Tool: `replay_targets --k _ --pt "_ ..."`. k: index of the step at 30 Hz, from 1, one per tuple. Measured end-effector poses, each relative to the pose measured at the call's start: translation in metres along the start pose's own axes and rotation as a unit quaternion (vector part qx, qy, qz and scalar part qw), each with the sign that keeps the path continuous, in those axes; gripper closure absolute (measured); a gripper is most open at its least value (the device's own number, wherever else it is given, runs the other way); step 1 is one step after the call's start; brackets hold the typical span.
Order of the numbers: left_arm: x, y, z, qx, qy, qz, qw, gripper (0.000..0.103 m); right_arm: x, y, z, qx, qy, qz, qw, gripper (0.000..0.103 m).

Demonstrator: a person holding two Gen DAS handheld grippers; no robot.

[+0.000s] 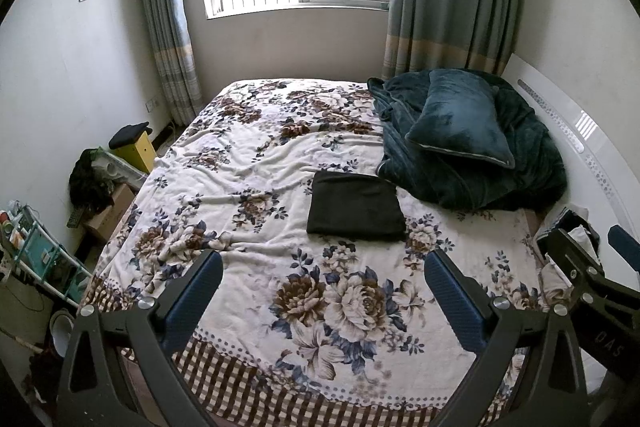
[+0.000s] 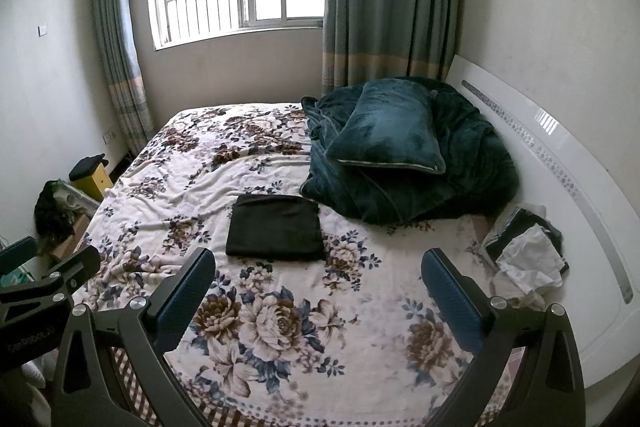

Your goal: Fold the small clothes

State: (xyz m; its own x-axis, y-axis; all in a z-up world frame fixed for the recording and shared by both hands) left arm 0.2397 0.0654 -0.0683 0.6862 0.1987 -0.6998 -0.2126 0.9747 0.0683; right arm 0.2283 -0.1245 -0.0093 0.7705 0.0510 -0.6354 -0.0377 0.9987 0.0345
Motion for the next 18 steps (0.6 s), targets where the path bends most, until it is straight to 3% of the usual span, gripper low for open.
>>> replay_targets --k 18 --pt "-0.0018 0.0037 0.0034 0.000 -0.009 0.004 1.0000 0.000 -0.0014 0.0034 0.0003 0.000 -0.001 0.001 1.000 0.000"
Point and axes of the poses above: each gripper's, at about its wrist camera, not at the fingertips, and x roughly the way its jaws point, y to its left, z to its top, the point moved 6 cm from there along x, roughly the way its jaws point, and after that the axes turned 6 degrees about z, right-handed, at the moved point
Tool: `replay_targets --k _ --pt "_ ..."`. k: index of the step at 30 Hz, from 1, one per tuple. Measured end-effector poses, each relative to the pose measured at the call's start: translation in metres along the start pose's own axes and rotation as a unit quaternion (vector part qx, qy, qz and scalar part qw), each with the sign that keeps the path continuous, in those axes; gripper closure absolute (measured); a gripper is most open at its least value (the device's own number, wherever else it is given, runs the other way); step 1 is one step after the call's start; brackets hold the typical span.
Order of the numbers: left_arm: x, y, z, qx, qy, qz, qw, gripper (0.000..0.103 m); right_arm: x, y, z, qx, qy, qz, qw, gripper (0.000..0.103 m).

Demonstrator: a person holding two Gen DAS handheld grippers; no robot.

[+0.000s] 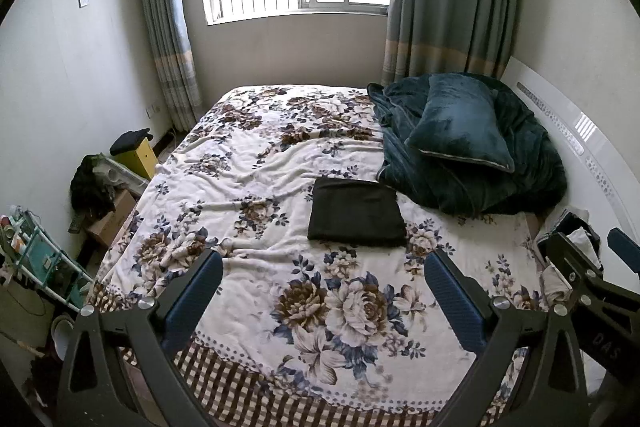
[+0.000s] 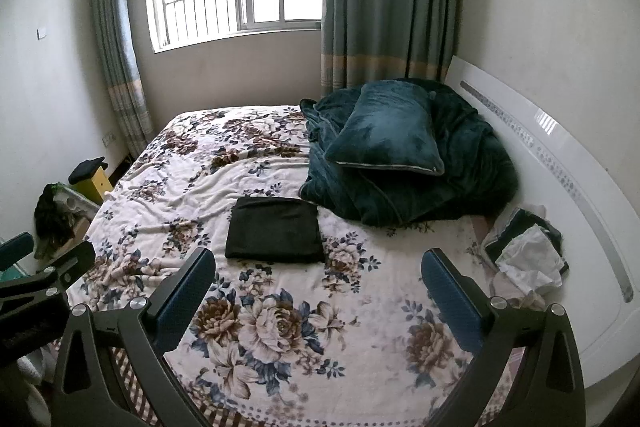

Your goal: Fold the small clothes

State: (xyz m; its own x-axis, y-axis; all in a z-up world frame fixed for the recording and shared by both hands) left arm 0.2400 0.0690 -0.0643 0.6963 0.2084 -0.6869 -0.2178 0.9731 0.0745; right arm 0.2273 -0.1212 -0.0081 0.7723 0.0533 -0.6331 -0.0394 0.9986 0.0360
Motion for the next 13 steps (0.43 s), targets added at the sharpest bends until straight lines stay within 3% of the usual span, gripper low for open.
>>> replay_targets --k 13 --pt "-0.0006 0.0011 0.0023 0.000 -0.001 0.000 1.0000 0.000 -0.0044 0.0045 0.0003 0.002 -0.002 -0.002 1.000 0.000"
Point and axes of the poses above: each gripper's, at about its wrist camera, not at the fingertips, and x roughly the way its jaws point, y to its left, z to its top, the point moved 6 cm from there along x, roughly the way its jaws point, and after that the axes turned 6 degrees about z, right-handed, at the moved point
